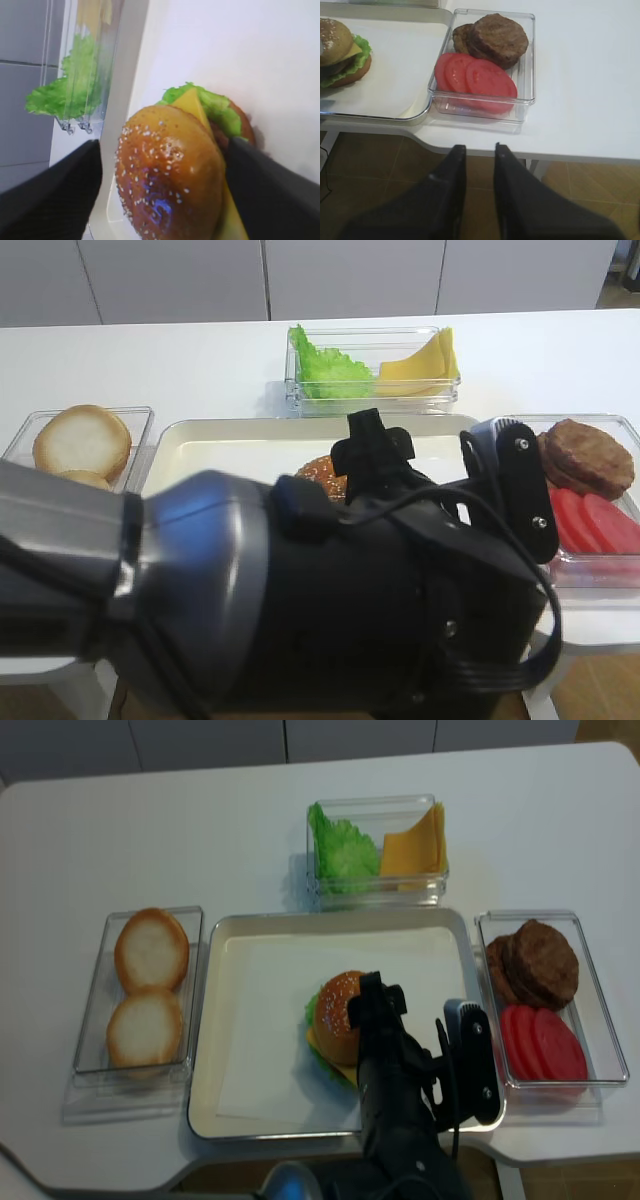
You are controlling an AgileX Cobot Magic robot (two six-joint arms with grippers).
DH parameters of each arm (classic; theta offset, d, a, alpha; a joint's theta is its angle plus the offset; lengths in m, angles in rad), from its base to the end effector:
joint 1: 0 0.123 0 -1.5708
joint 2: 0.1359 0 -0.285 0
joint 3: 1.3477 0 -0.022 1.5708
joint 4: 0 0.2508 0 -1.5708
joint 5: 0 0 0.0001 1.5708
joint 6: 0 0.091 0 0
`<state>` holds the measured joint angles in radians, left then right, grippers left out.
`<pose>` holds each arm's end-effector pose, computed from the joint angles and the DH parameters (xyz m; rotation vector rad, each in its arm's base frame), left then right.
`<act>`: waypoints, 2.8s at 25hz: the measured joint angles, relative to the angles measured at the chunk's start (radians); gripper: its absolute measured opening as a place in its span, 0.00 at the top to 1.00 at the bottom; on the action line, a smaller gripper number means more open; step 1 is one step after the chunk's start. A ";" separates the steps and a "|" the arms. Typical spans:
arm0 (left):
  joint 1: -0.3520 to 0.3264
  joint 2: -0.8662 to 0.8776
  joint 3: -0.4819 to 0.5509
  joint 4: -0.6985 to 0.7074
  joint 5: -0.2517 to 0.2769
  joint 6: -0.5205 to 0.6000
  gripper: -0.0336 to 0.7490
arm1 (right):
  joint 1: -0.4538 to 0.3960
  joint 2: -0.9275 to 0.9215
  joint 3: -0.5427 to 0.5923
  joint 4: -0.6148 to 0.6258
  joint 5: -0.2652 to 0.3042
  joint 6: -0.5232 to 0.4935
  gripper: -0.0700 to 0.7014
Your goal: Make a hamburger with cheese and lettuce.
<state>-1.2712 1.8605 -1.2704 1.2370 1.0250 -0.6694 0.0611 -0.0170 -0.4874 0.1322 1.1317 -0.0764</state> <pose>0.1815 -0.3385 0.2359 1.2977 1.7312 0.6735 -0.0101 0.0103 0.2687 -0.1569 2.1010 0.1507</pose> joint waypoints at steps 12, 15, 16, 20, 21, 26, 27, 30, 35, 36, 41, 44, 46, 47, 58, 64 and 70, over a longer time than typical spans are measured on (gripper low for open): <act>-0.002 0.000 -0.019 -0.014 0.036 -0.029 0.23 | 0.000 0.000 0.000 0.000 0.000 0.000 0.72; 0.006 0.000 -0.049 -0.046 0.030 -0.031 0.23 | 0.000 0.000 0.000 0.000 0.000 0.000 0.72; 0.013 0.000 -0.062 -0.062 0.030 -0.029 0.23 | 0.000 0.000 0.000 0.000 0.000 0.000 0.72; 0.049 0.000 -0.119 -0.161 0.028 0.018 0.23 | 0.000 0.000 0.000 0.000 0.000 0.000 0.72; 0.062 0.000 -0.135 -0.198 0.028 0.041 0.23 | 0.000 0.000 0.000 0.000 0.000 0.000 0.72; 0.126 0.006 -0.241 -0.343 0.089 0.115 0.23 | 0.000 0.000 0.000 0.000 0.000 0.000 0.72; 0.138 0.006 -0.265 -0.367 0.109 0.123 0.23 | 0.000 0.000 0.000 0.000 0.000 0.000 0.72; 0.185 0.006 -0.330 -0.434 0.150 0.152 0.23 | 0.000 0.000 0.000 0.000 0.000 0.000 0.72; 0.258 0.004 -0.393 -0.562 0.165 0.235 0.23 | 0.000 0.000 0.000 0.000 0.000 0.000 0.72; 0.273 0.002 -0.395 -0.581 0.165 0.248 0.23 | 0.000 0.000 0.000 0.000 0.000 0.000 0.72; 0.386 -0.041 -0.400 -0.738 0.161 0.337 0.24 | 0.000 0.000 0.000 0.000 0.000 0.000 0.72; 0.486 -0.070 -0.402 -0.859 0.181 0.378 0.24 | 0.000 0.000 0.000 0.000 0.000 0.000 0.72; 0.552 -0.088 -0.402 -0.941 0.188 0.395 0.24 | 0.000 0.000 0.000 0.000 0.000 0.000 0.72; 0.584 -0.098 -0.402 -0.969 0.188 0.402 0.24 | 0.000 0.000 0.000 0.000 0.000 0.000 0.72; 0.780 -0.207 -0.402 -1.032 0.215 0.425 0.24 | 0.000 0.000 0.000 0.000 0.000 0.000 0.72; 0.858 -0.266 -0.374 -1.093 0.220 0.459 0.24 | 0.000 0.000 0.000 0.000 0.000 0.000 0.72; 0.923 -0.356 -0.297 -1.086 0.222 0.459 0.24 | 0.000 0.000 0.000 0.000 0.000 0.000 0.72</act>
<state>-0.3485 1.5048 -1.5671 0.1507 1.2471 -0.2102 0.0611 -0.0170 -0.4874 0.1322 1.1317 -0.0764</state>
